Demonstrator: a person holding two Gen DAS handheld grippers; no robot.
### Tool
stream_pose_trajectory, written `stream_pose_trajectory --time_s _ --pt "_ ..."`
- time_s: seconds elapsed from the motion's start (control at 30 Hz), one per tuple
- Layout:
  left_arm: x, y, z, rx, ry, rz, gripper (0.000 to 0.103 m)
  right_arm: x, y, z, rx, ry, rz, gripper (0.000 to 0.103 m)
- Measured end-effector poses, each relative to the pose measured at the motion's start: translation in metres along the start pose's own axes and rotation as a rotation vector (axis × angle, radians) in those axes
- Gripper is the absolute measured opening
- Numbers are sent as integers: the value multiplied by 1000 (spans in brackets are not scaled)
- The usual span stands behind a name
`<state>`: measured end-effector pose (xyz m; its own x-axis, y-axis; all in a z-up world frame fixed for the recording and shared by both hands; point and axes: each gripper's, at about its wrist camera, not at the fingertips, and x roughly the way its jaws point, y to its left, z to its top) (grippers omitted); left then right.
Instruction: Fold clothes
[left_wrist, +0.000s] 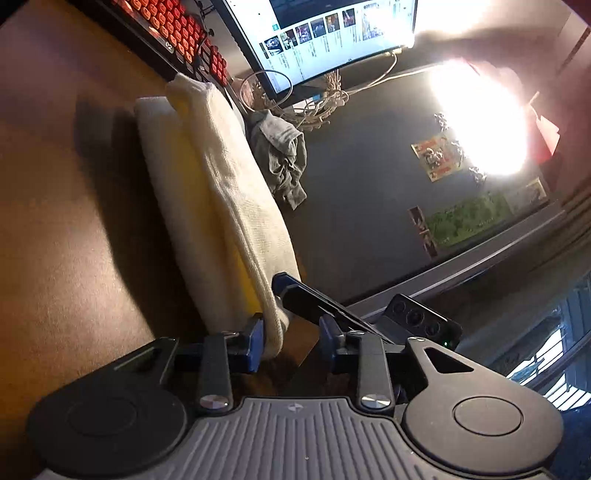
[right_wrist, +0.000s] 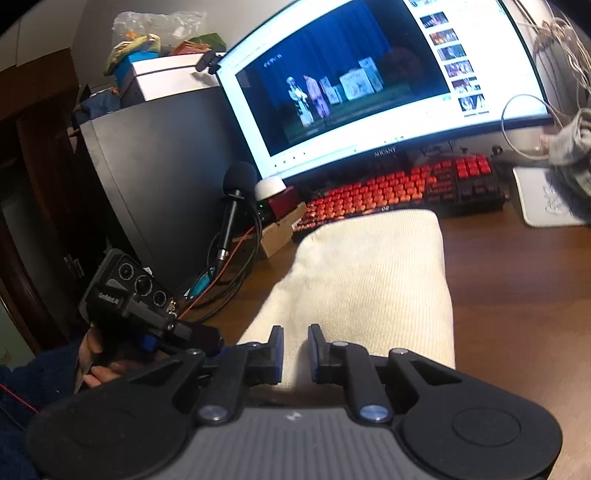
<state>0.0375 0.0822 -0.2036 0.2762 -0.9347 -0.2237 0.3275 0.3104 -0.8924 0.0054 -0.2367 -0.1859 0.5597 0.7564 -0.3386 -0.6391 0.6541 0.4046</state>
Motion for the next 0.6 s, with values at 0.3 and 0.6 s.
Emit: stream_pose_trajectory --time_s 0.3,0.6 --pt "-15 -11 -8 82 -9 128 5 3 -5 -5 26 1 11 9" --pt "-30 -8 -26 46 8 203 0 3 -6 -4 31 2 8 9"
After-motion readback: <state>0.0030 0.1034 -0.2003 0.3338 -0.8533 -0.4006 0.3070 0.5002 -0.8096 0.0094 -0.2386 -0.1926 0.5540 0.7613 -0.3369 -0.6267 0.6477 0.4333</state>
